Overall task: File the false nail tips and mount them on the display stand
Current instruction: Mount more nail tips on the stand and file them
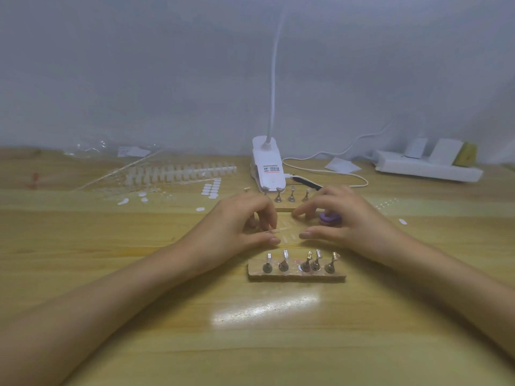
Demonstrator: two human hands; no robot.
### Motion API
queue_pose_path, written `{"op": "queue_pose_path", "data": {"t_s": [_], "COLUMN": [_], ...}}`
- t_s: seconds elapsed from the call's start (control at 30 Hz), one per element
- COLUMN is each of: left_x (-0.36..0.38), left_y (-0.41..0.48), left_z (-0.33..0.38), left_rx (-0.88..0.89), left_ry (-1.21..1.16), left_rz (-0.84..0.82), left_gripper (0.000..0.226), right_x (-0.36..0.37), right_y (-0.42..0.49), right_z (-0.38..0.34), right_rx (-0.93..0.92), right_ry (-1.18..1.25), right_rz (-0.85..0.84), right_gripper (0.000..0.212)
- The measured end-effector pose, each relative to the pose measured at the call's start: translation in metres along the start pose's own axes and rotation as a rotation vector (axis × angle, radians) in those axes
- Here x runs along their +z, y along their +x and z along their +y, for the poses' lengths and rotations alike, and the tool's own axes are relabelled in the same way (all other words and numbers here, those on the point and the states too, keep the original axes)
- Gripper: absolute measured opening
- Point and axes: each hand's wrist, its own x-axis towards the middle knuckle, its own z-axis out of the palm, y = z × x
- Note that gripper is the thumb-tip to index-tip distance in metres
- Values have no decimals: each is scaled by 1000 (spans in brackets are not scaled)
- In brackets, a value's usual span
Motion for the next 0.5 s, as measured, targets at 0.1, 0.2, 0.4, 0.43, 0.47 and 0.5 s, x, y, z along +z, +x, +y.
{"op": "queue_pose_path", "data": {"t_s": [0.1,0.2,0.4,0.43,0.47,0.5], "left_x": [0,-2,-5,-5,-5,-4], "left_y": [0,1,-2,-2,-2,-1], "left_z": [2,3,4,4,4,4], "left_rx": [-26,-33,11,8,0,-12], "left_ry": [-13,-15,-17,-22,-34,-52], "left_rz": [-17,-30,-10,-7,-5,-4], "left_gripper": [31,46,54,55,55,54], "right_x": [4,3,7,8,8,7], "right_y": [1,0,-1,-2,-2,-3], "right_z": [-1,-3,-5,-4,-3,-2], "right_rx": [20,22,24,12,-1,-13], "right_ry": [-64,-107,128,175,216,258], "right_rz": [23,38,51,72,94,117], "right_gripper": [38,42,43,38,35,33]}}
